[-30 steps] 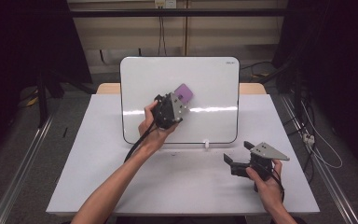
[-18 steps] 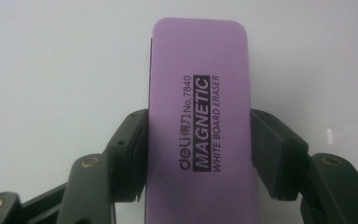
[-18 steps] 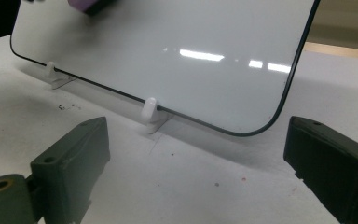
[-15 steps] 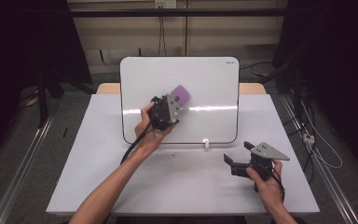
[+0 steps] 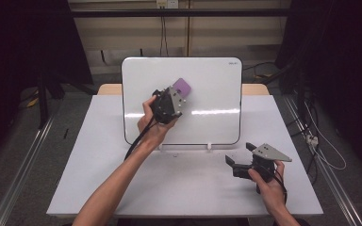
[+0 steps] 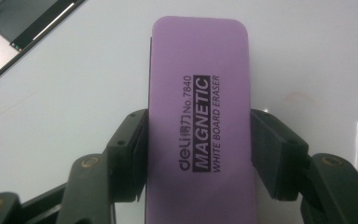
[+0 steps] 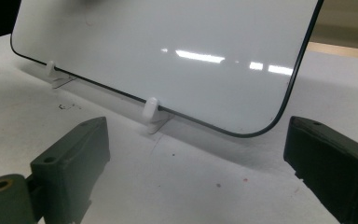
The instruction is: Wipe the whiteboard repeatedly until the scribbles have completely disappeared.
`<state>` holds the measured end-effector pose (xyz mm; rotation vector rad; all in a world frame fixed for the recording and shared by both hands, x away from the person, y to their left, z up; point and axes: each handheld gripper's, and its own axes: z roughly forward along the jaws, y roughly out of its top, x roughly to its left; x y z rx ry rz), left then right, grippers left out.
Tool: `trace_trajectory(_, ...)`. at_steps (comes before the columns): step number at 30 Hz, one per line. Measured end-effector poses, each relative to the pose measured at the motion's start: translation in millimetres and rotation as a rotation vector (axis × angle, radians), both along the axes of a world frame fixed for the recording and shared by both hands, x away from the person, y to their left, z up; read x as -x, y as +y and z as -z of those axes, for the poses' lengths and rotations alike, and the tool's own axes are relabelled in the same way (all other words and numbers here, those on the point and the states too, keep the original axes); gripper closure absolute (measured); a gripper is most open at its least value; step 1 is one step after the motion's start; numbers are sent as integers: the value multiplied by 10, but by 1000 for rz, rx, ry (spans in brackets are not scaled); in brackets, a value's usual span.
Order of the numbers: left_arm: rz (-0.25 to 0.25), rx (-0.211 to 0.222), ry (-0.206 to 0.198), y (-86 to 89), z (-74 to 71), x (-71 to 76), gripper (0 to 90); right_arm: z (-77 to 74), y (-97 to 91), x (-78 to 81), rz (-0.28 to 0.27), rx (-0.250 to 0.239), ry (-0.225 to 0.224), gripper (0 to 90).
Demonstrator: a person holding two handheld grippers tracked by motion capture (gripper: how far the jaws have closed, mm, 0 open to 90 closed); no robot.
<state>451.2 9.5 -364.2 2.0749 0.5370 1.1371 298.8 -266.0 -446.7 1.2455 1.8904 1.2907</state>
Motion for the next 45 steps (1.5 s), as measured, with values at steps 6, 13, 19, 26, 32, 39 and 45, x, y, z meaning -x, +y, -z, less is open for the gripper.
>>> trace_trajectory(6,63,-5,32,-222,221,208,412,2,-25,2,2,-9,0,66)
trace_trajectory(13,90,-14,59,-162,248,229,413,-2,-13,12,-6,-5,-4,65)
trace_trajectory(19,-26,36,42,168,-29,-17,413,8,-31,9,-3,-7,3,66)
trace_trajectory(26,-95,86,35,562,-64,-75,414,8,-20,5,0,-7,5,65)
trace_trajectory(32,-45,42,26,559,183,144,413,8,-11,2,1,-5,5,66)
trace_trajectory(39,52,-73,23,349,519,491,413,5,0,6,-3,-4,2,65)
trace_trajectory(45,109,-115,52,270,708,681,413,11,0,3,-6,-3,5,65)
